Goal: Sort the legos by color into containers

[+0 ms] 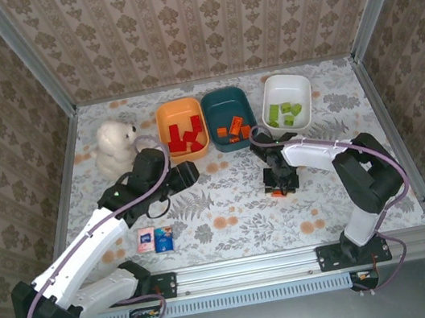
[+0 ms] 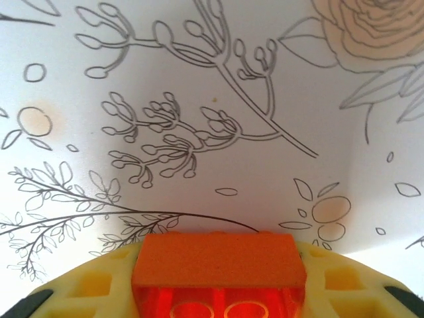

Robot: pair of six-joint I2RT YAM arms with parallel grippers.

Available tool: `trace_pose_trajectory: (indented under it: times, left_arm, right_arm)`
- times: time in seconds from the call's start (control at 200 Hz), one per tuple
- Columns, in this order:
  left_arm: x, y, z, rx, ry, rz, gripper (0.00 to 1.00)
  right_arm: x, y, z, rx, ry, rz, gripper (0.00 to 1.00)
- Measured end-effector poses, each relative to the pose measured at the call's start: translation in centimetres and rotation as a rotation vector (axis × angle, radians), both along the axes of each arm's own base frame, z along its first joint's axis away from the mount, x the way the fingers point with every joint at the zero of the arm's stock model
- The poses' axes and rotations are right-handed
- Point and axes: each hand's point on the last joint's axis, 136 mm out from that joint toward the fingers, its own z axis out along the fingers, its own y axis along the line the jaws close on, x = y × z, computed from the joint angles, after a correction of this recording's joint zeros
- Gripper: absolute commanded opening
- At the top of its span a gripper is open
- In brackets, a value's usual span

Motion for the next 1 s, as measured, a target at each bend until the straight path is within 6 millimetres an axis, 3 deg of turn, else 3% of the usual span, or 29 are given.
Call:
trace_pose_trajectory:
  times: [0.09, 0.175, 0.385, 0.49, 0.56, 0.67, 0.81, 1.0]
  left_arm:
    - [0.1, -0.1, -0.2, 0.002, 0.003, 0.000, 0.70]
    - [0.2, -0.2, -0.2, 0.002, 0.003, 0.000, 0.70]
    - [1.0, -0.3, 0.2, -0.003, -0.002, 0.011, 0.70]
    - [2.0, -0.1, 1.0, -0.020, -0.023, 0.037, 0.71]
    - [2.6, 0.2, 1.5, -0.033, -0.038, 0.056, 0.71]
    - [3.7, 0.8, 1.7, -0.049, -0.049, 0.085, 0.72]
    - [4.6, 1.4, 2.0, -0.063, -0.061, 0.115, 0.72]
    - [5.3, 1.7, 2.9, -0.076, -0.081, 0.131, 0.72]
  right_arm:
    - [0.9, 0.7, 1.0, 0.008, -0.028, 0.023, 0.37]
    - [2.8, 2.0, 3.2, 0.029, -0.090, 0.052, 0.36]
    - [11.4, 7.0, 13.1, 0.152, -0.376, 0.113, 0.34]
    - [15.7, 9.5, 15.7, 0.185, -0.476, 0.148, 0.33]
    - [18.3, 10.8, 15.4, 0.188, -0.501, 0.165, 0.32]
    - [21.9, 11.9, 12.9, 0.172, -0.504, 0.184, 0.32]
    - [26.0, 11.8, 9.7, 0.151, -0.501, 0.177, 0.32]
    - [30.3, 11.5, 7.3, 0.152, -0.517, 0.148, 0.34]
